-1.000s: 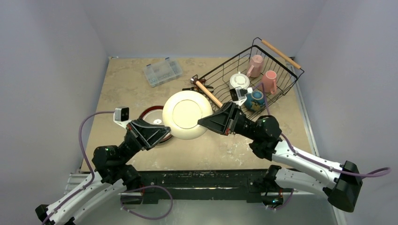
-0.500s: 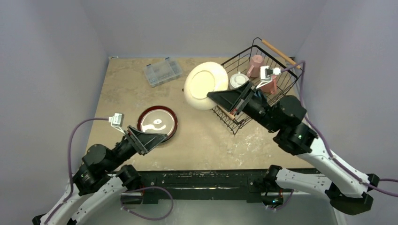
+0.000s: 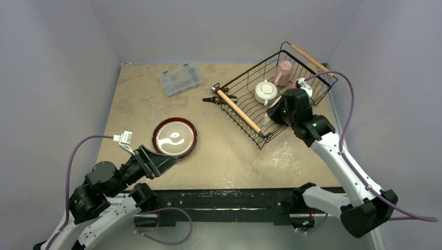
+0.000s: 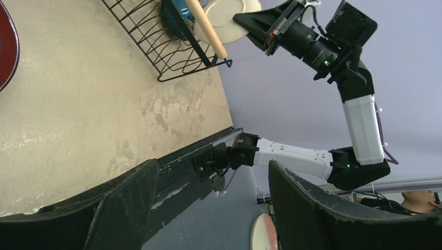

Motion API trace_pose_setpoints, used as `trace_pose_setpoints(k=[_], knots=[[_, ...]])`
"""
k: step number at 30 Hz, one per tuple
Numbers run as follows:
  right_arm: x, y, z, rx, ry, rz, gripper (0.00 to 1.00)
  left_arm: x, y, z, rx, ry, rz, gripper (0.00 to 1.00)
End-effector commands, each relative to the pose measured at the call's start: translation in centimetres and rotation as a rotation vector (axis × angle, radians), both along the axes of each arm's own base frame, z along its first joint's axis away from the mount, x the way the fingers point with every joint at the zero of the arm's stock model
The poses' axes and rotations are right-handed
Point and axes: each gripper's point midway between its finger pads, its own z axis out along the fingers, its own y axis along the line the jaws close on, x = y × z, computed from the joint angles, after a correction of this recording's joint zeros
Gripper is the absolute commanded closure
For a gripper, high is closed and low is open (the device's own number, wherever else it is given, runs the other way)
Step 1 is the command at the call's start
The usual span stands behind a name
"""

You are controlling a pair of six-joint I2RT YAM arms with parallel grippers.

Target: Load the mixed dishes into the dish rack

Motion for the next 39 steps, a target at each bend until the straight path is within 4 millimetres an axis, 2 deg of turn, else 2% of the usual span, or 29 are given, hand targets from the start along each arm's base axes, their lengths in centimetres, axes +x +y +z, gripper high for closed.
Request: trace_pose_setpoints(k=[1,5,9,17,28,34,39], knots=[[0.7,-0.5,-0.9,0.074,0.014,-0.05,1.0,-0.3,-0.1,0.2,0.012,-0.007,-0.018,0.24],[1.6,-0.9,-3.4,0.082,0.101,-0.133,1.0,-0.4,0.0,0.0,0.009,-0.003,-0.018,0.24],[2.3,-0.9,-5.1,0.1,0.15,-0.179,1.0,-0.5,0.1,-0.2,0.006,0.004,-0.017,0.24],[2.2,-2.7,-6.7,0.143,0.187,-0.339,1.0,-0.9,0.6,-0.9,-0.006,0.018,-0.01,0.24],[2.3,-3.5,-9.4,0.118,0.23,-0.39,1.0,-1.1,0.8,-1.0,-0.014,0.026,-0.007,0.24],[2.1,-3.6,-10.8,0.116,0.247,-0.401,0.86,-1.2,0.9,-1.0,-0.021,0.029,-0.008,0.24],[2.0,-3.5,-11.5,0.126,0.248,-0.39,0.67,-1.3,1.1,-1.0,-0.027,0.029,-0.005,0.24]])
